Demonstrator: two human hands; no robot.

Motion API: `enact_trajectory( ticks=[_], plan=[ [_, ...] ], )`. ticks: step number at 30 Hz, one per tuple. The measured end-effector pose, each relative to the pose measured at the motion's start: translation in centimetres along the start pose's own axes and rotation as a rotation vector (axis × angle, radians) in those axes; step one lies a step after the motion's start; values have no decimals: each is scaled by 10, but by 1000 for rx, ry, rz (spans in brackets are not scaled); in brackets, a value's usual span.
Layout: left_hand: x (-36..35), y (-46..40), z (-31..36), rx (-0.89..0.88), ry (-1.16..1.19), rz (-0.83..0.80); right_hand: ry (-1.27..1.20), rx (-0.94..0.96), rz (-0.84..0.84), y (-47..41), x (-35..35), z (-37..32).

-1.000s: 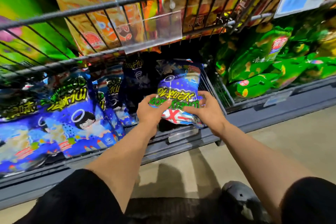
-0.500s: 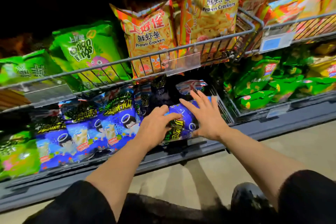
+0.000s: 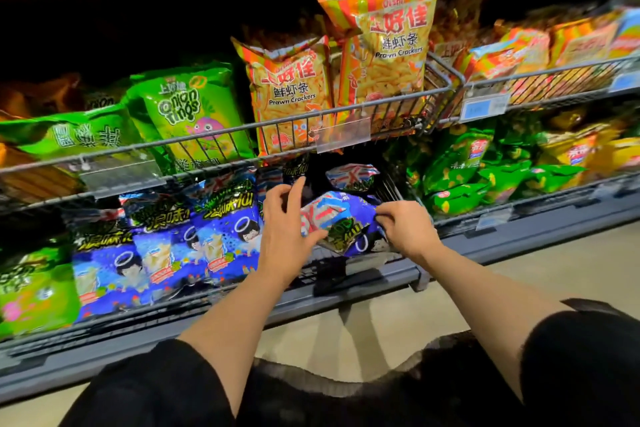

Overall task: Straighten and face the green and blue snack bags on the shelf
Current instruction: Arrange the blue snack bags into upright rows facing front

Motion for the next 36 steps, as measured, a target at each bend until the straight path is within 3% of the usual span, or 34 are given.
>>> enact_trajectory(
  ticks=[3,5,7,10,13,15,19,22,26,32,36],
  plan=[
    [-11,-1,-12,379,156,-171,-329,-215,185,-5,5,18],
    [-25,-1,-18,563,402,-359,-498,-279,182,-5,-3,27],
    [-44,-3,-19,743,670,-440,-640,-360,176,-1,-24,42],
    [-72,-5,-22,895,834,-505,-873,-580,231,7,-65,60],
    [-89,-10,-24,898,956,-607,-1092,-708,230,-4,-93,55],
    [-98,-16,-30,894,1006,-590,-1071,-694,196,-17,-107,53],
    [-110,-46,-59,1031,953,-313,-845,-585,140,-38,-116,71],
    [-113,-73,-83,1107,750,-188,-497,-504,20,-43,-118,98],
    [-126,-101,-115,1016,556,-36,-196,-420,-144,-44,-119,120],
    [-139,-111,-97,943,412,21,-162,-375,-219,-51,-145,130],
    [-165,-114,-103,996,433,92,-235,-300,-94,-76,-160,128]
  ],
)
Point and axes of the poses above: each hand's wrist, its own y-axis away from the middle knuckle, its own x-axis out of the back of the hand, z = x × y, the point moved 2 cm from there along -y, towards the middle knuckle, and after that the axes turned 15 degrees about x, right-handed, at the moved point
